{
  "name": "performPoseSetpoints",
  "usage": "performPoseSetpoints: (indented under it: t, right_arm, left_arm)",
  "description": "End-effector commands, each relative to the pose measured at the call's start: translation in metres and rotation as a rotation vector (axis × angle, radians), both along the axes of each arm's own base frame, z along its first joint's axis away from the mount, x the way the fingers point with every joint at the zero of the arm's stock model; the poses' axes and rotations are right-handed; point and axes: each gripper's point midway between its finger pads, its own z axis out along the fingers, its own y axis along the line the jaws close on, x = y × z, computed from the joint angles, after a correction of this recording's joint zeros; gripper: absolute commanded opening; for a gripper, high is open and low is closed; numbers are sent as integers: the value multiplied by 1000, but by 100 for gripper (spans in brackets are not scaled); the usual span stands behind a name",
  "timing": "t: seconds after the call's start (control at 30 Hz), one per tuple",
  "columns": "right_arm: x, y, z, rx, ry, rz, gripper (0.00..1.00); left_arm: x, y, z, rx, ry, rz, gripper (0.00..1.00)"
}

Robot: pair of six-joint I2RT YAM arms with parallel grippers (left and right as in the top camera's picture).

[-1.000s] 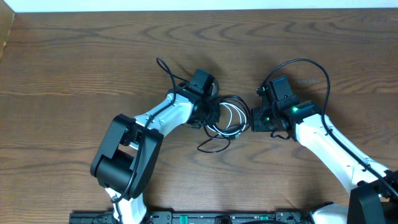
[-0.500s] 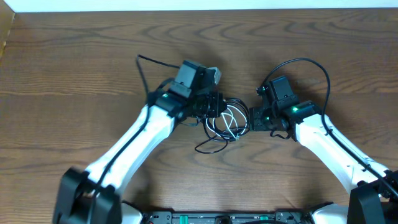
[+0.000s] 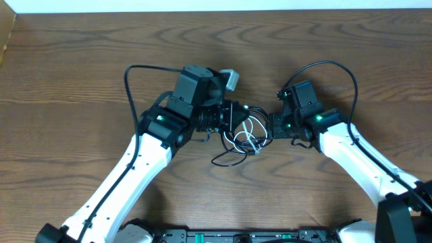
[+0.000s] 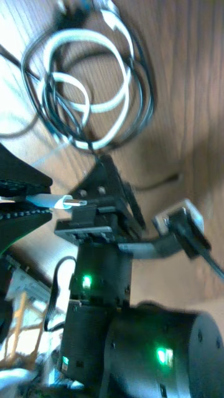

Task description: Untangle cables

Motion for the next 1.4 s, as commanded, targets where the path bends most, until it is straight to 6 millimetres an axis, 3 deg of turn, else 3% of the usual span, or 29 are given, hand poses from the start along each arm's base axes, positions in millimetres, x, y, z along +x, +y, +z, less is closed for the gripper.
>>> performPoseSetpoints:
  t: [0.0,0.17,0.3,0.43,0.53,0.6,0.63,0.8,0.9,1.03,1.13,1.2,1.37]
  right_arm:
    - [4,4,-14,-7,15,6,57]
    - [16,14,-43,-11,24,15,56]
    - [21,22,-64,-12,26,31,54]
    - [18,30,-80,-21,45,52,50]
    - [13,31,-90,-34,74,60,33]
    - [7,29,-95,-46,99,62,9]
    - [6,28,-95,-48,104,62,3]
    - [4,23,-91,-36,129,37,1]
    - [13,11,-66,-20,120,-1,1]
    - [29,29,26,228,-9,127,1]
    - [25,43,86,384,-118,203,1]
    - [21,43,105,400,-163,217,1]
    - [11,43,111,407,-154,227,1]
  left_arm:
    - [4,23,-17,134,4,90,8]
    - [-22,36,-37,204,138,74,8]
    - [-29,40,-41,225,173,72,31]
    - [-29,40,-41,225,172,72,42]
    - [-29,40,-41,225,172,72,42]
    - [-28,42,-43,237,167,81,42]
    - [-27,43,-43,242,164,86,42]
    - [-23,52,-48,293,149,122,42]
    - [-20,56,-49,316,136,140,43]
    - [-14,62,-53,349,122,165,43]
    - [-11,59,-56,349,125,165,43]
    - [-9,58,-59,350,126,164,43]
    - [1,53,-67,348,123,165,44]
